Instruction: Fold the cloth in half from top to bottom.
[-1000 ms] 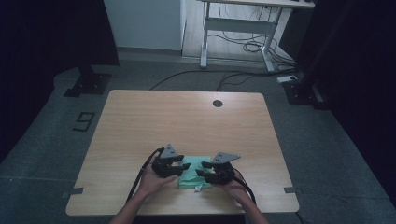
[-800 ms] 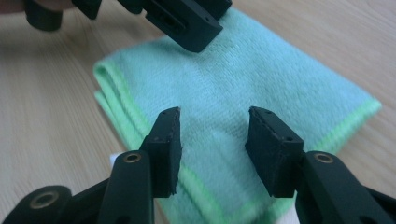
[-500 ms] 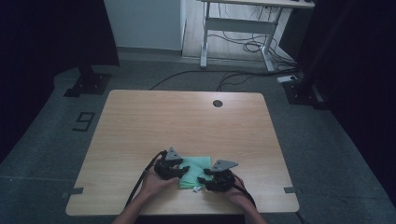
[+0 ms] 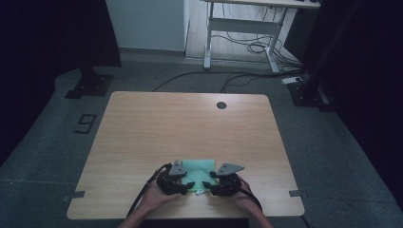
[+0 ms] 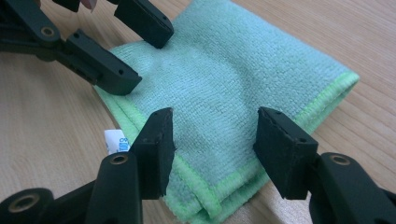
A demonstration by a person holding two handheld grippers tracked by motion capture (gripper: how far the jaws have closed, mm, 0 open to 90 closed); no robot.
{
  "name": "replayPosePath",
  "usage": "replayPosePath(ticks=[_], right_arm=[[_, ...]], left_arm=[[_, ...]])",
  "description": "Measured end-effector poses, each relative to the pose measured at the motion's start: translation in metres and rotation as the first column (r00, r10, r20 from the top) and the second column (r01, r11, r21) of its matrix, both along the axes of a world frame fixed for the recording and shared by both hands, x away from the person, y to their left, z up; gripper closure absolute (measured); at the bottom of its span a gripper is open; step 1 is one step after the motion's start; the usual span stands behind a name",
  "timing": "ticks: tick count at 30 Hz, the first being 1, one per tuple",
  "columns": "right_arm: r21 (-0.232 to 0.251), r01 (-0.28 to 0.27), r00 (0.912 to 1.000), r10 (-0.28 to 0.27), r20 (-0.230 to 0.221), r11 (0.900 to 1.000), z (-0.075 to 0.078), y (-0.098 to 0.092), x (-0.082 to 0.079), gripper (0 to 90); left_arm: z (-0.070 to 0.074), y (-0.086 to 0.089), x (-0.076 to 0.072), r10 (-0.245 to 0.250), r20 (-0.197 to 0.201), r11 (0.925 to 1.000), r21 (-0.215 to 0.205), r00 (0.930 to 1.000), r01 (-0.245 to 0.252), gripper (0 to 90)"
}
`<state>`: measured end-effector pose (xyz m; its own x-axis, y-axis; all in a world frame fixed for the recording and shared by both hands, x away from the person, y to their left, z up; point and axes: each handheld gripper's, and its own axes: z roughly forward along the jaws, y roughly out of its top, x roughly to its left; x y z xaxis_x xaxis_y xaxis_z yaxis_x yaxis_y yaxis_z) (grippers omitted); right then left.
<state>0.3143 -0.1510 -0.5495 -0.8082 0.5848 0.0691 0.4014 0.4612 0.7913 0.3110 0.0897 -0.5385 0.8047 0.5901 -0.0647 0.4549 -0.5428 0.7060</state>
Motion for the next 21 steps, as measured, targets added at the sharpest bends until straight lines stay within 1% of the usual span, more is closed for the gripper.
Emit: replayPosePath(ticks=[2, 4, 7, 10, 13, 15, 18, 21], right_arm=[[-0.005, 0.006, 1.0000, -0.006, 0.002, 1.000, -0.001, 0.000, 0.002, 47.5], [-0.014, 0.014, 0.9999, -0.013, 0.008, 1.000, -0.001, 0.001, 0.004, 47.6], [-0.024, 0.036, 0.9992, -0.036, 0.017, 0.999, -0.001, 0.002, 0.011, 47.6], [-0.024, 0.069, 0.9975, -0.069, 0.015, 0.997, -0.001, 0.002, 0.025, 47.9], [-0.019, 0.105, 0.9943, -0.105, 0.020, 0.994, -0.001, 0.002, 0.041, 48.7], [-0.002, 0.129, 0.9915, -0.129, 0.013, 0.992, -0.002, 0.000, 0.053, 49.4], [0.010, 0.149, 0.9888, -0.149, 0.003, 0.989, -0.002, -0.001, 0.066, 49.3], [0.016, 0.162, 0.9867, -0.163, 0.001, 0.987, -0.002, -0.001, 0.070, 48.5]], left_arm=[[-0.002, -0.003, 0.002, -0.003, 0.019, 0.9998, 0.018, 0.9998, 0.002, 44.5], [-0.003, -0.003, 0.008, -0.003, 0.022, 0.9999, 0.015, 0.9998, 0.002, 45.6], [-0.003, -0.004, 0.022, -0.003, 0.017, 1.0000, 0.005, 0.9998, 0.003, 46.8], [-0.002, -0.007, 0.043, -0.002, 0.014, 0.9999, 0.016, 0.9999, 0.002, 47.1], [-0.002, -0.009, 0.060, 0.006, 0.007, 0.9999, 0.015, 1.0000, -0.006, 47.2], [-0.001, -0.011, 0.070, 0.011, 0.006, 0.9998, 0.017, 0.9999, -0.011, 47.1], [-0.001, -0.013, 0.079, 0.019, 0.004, 0.9997, 0.015, 0.9998, -0.019, 47.0], [0.000, -0.013, 0.083, 0.028, 0.001, 0.9996, 0.005, 0.9996, -0.028, 46.4]])
